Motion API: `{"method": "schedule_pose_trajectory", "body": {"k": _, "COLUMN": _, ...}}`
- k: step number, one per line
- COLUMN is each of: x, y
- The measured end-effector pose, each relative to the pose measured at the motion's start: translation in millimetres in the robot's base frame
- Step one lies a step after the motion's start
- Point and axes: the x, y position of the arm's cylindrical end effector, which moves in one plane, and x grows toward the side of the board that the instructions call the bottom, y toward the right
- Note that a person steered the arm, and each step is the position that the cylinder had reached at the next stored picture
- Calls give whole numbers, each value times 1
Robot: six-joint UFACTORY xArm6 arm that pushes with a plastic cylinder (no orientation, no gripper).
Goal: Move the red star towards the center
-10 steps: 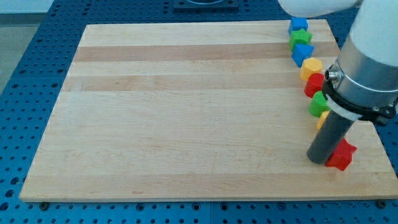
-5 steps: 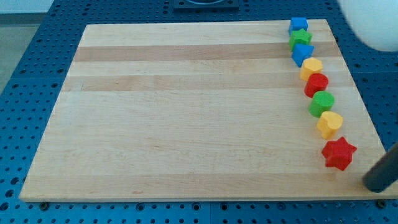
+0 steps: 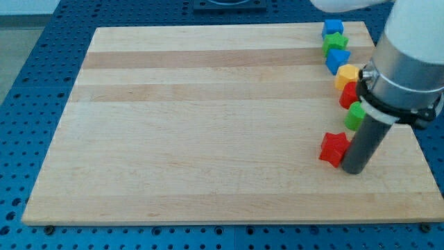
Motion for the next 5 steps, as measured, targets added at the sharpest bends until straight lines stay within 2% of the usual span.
{"method": "schedule_pose_trajectory", "body": {"k": 1, "x": -17, "y": 9}}
{"method": "schedule_pose_trajectory", "body": {"k": 2, "x": -31, "y": -13}}
{"method": "schedule_pose_trajectory", "body": {"k": 4, "x": -49, "y": -143}}
{"method": "schedule_pose_trajectory", "body": {"k": 5, "x": -45, "y": -165}}
